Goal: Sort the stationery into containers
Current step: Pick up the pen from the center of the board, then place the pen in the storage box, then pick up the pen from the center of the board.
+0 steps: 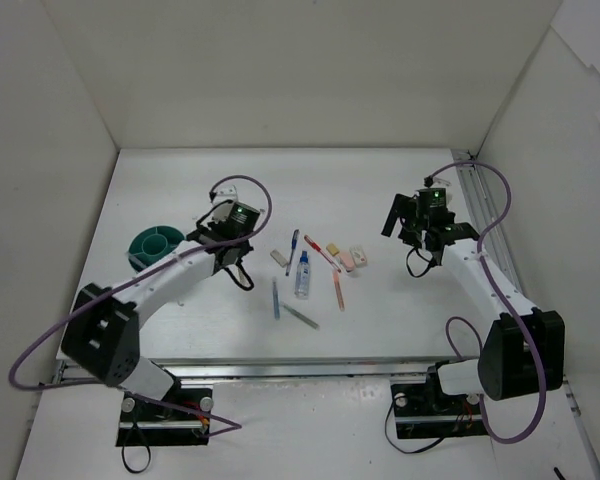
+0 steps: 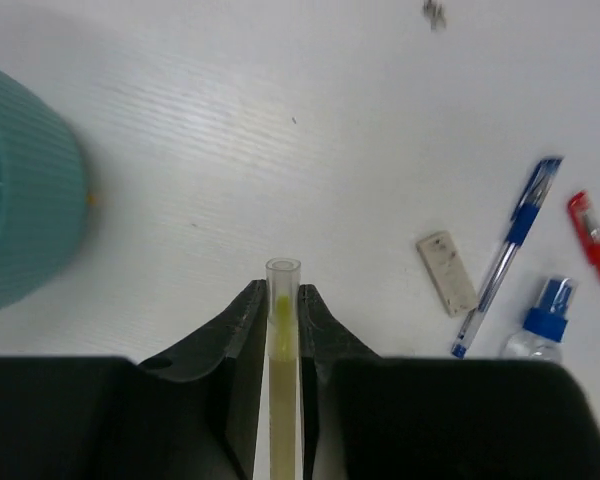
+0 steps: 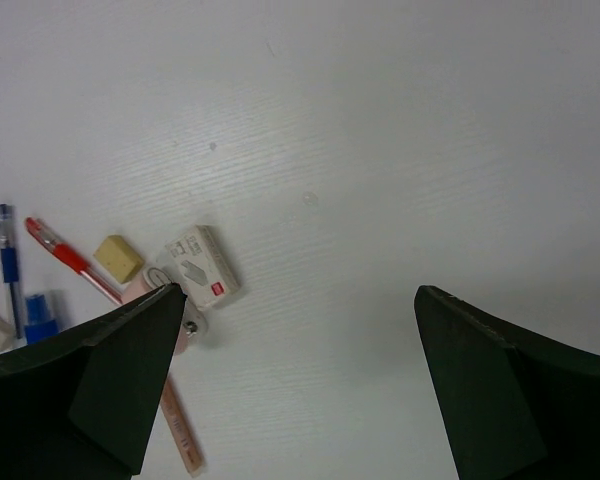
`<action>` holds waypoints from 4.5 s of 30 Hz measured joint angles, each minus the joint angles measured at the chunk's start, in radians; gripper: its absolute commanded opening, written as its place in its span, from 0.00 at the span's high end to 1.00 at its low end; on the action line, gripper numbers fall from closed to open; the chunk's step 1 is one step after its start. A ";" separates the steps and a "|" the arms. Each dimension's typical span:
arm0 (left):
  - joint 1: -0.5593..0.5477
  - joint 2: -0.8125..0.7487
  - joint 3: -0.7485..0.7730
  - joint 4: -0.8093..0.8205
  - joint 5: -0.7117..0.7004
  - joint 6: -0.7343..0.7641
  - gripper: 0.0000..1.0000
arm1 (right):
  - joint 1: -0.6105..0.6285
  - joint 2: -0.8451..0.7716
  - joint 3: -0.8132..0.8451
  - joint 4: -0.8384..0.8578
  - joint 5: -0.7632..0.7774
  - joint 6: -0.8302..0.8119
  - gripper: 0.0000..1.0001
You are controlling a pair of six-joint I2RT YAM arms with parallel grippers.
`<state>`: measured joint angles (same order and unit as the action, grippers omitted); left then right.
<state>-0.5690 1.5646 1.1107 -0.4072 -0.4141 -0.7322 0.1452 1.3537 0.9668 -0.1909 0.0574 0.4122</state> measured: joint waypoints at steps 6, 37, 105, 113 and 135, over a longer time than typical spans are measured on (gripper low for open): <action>0.098 -0.400 -0.123 0.097 -0.148 0.073 1.00 | 0.002 -0.102 -0.078 0.224 -0.113 -0.011 0.02; 0.520 -0.378 -0.415 0.522 -0.486 0.113 1.00 | 0.013 -0.131 -0.116 0.425 -0.143 -0.089 0.02; -0.096 0.154 -0.093 0.171 0.315 0.056 0.57 | 0.013 -0.063 -0.103 0.174 -0.165 0.028 0.02; -0.158 0.164 -0.088 0.132 0.262 0.010 0.83 | 0.013 -0.064 -0.114 0.171 -0.143 0.033 0.02; 0.059 -0.450 -0.188 0.069 -0.210 -0.013 1.00 | 0.013 -0.161 -0.158 0.209 -0.126 0.006 0.02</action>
<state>-0.5102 1.1145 0.9226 -0.3382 -0.6243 -0.7448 0.1581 1.1923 0.8089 0.0185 -0.0689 0.4179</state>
